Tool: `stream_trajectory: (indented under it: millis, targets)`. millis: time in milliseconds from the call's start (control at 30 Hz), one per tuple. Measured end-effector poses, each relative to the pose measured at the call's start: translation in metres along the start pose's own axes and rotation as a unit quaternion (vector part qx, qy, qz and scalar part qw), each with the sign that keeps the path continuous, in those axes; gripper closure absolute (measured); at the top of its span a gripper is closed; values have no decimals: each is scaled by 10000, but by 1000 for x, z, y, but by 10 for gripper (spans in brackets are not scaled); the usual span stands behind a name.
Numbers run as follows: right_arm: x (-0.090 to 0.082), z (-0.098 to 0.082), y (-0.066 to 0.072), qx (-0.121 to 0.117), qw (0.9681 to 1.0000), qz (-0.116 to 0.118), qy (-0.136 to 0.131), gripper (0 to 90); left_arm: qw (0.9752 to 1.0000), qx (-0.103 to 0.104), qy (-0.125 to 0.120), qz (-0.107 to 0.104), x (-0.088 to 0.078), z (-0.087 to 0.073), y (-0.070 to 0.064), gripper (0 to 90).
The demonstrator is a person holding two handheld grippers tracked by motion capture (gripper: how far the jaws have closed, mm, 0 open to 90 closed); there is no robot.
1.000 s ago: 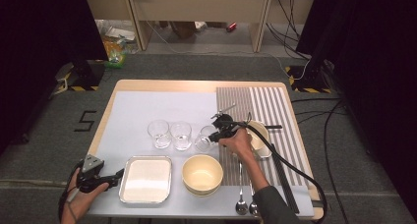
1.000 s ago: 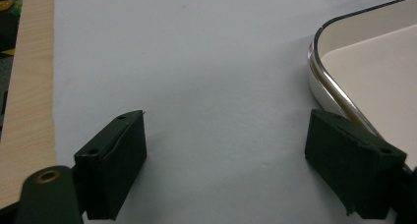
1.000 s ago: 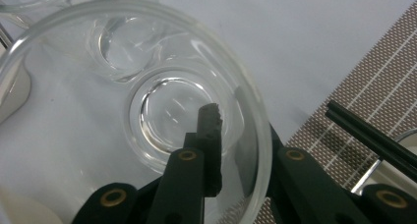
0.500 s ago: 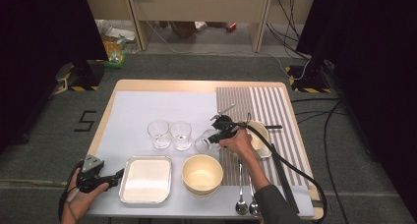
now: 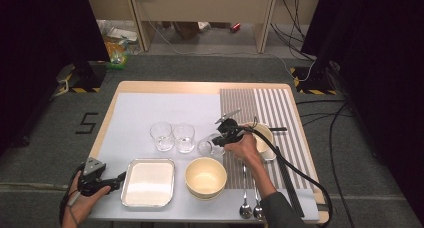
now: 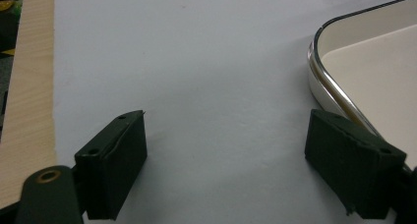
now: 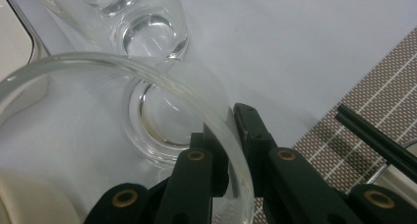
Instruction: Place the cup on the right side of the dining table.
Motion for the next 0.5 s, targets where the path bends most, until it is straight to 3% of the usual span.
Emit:
stream_trajectory:
  millis: [500]
  targets:
    - [-1, -5, -2, 287, 9991, 47, -321, 854, 10000, -6, 4, -4, 0, 0, 0, 153]
Point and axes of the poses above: each handheld gripper's, and its own axes: x roughly forward along the jaws, z roughly out of its top, y roughly to its left, the point moved 7 cm from there along x, roughly forward along the jaws, and after that the axes turned 15 degrees about -x, right-handed, at the moved point
